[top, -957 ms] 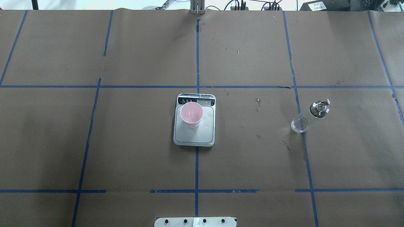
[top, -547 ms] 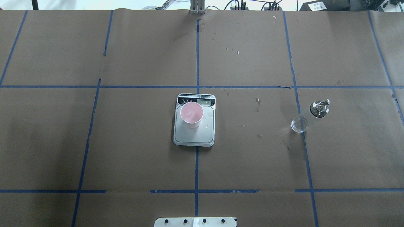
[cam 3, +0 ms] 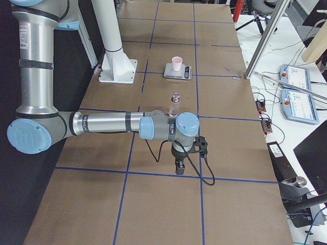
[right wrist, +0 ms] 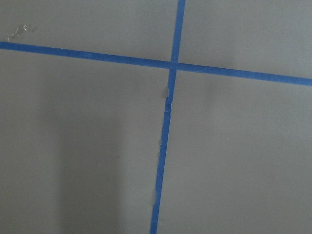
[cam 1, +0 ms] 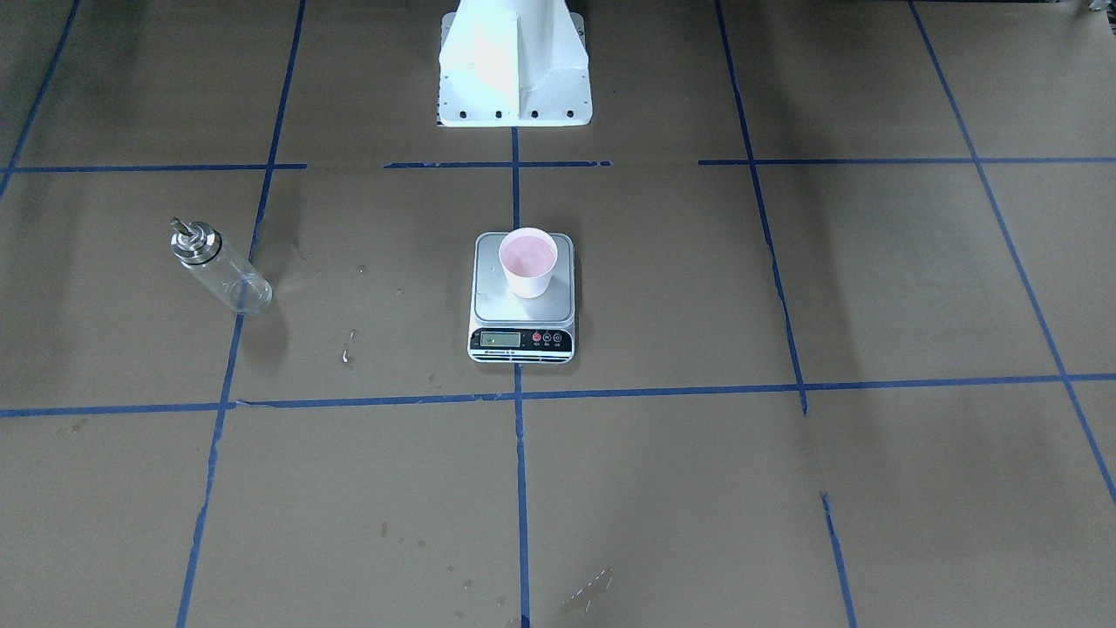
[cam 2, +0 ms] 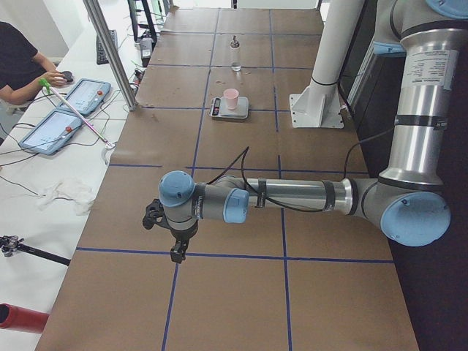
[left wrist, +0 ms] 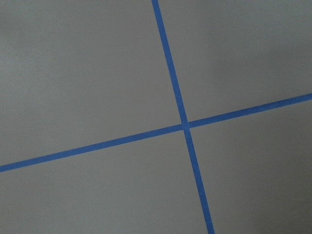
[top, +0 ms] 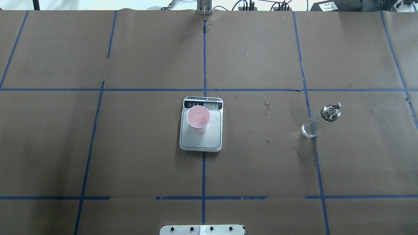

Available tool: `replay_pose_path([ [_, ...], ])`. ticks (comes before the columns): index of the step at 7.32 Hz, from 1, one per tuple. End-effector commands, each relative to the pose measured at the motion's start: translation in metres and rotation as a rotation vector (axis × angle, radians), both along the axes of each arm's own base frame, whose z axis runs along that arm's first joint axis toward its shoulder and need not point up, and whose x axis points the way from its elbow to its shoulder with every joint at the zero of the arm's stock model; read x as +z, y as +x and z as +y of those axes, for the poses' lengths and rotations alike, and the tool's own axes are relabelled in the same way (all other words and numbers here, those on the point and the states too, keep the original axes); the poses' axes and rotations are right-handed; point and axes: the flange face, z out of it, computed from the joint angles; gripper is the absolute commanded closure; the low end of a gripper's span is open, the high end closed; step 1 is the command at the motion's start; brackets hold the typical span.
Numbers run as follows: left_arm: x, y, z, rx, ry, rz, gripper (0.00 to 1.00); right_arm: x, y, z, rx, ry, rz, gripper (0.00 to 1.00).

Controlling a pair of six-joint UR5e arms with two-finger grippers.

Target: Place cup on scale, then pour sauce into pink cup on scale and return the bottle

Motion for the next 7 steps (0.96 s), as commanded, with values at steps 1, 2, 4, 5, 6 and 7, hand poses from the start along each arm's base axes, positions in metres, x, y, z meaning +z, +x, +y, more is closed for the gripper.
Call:
replay_pose_path([
  [1, 0.009, 0.000, 0.007, 0.000, -0.029, 0.000, 0.00, 0.002, 0.011, 0.004, 0.033, -0.003, -0.043, 0.00],
  [2, 0.010, 0.000, 0.008, 0.000, -0.031, 0.000, 0.00, 0.007, 0.016, 0.006, 0.043, -0.011, -0.043, 0.00],
  [4, 0.012, 0.000, 0.009, 0.000, -0.035, 0.000, 0.00, 0.010, 0.018, 0.009, 0.048, -0.020, -0.043, 0.00],
  [5, 0.011, 0.000, 0.009, -0.001, -0.033, 0.000, 0.00, 0.012, 0.019, 0.009, 0.051, -0.023, -0.041, 0.00],
  [6, 0.011, 0.000, 0.009, -0.008, -0.039, 0.001, 0.00, 0.021, 0.026, 0.012, 0.066, -0.041, -0.043, 0.00],
  [7, 0.013, 0.000, 0.010, -0.019, -0.054, 0.002, 0.00, 0.024, 0.033, 0.014, 0.082, -0.047, -0.041, 0.00],
])
